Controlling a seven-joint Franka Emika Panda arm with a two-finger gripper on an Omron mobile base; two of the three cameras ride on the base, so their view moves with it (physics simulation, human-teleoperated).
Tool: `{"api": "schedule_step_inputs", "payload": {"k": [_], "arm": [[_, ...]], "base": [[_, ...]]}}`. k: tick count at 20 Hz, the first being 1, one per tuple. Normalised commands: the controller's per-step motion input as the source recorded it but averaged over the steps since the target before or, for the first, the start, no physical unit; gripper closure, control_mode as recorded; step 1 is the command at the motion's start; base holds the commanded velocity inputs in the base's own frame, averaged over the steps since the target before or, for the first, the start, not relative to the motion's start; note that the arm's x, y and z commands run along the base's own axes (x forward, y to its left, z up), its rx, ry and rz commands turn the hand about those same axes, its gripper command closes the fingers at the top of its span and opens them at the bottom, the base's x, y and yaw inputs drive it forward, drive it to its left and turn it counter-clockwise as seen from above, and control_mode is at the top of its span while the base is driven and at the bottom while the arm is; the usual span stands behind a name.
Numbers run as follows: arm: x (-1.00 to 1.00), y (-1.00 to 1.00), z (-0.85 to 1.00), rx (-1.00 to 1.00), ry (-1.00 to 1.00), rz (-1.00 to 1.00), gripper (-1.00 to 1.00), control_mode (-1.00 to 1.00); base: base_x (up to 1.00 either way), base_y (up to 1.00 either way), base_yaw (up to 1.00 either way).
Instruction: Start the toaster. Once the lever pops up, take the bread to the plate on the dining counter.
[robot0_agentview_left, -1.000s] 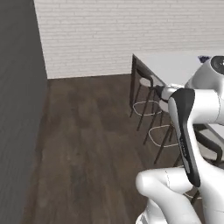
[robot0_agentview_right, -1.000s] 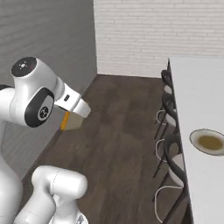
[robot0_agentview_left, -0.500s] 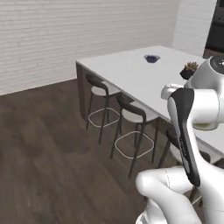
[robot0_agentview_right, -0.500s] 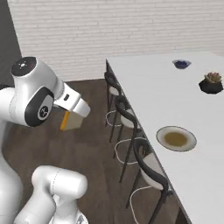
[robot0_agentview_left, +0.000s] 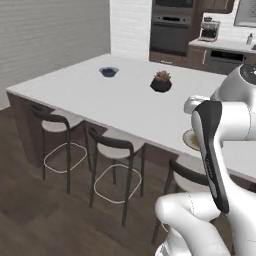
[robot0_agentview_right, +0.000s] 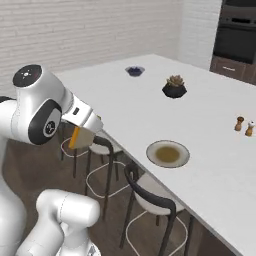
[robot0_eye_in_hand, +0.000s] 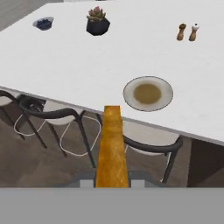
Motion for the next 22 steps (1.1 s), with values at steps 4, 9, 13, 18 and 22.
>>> {"api": "schedule_step_inputs", "payload": {"k": [4,9,13,18,22], "arm": [[0.00,0.00,0.00,0.00,0.00,0.00,1.00,1.00],[0.00,0.00,0.00,0.00,0.00,0.00,1.00,1.00],[0.00,0.00,0.00,0.00,0.00,0.00,1.00,1.00],[0.00,0.00,0.00,0.00,0.00,0.00,1.00,1.00],[0.00,0.00,0.00,0.00,0.00,0.00,1.00,1.00]], "base": [[0.38,0.56,-0.70],[0.31,0.56,-0.71],[0.29,0.59,-0.70],[0.59,0.58,-0.56],[0.99,0.34,-0.33]]}}
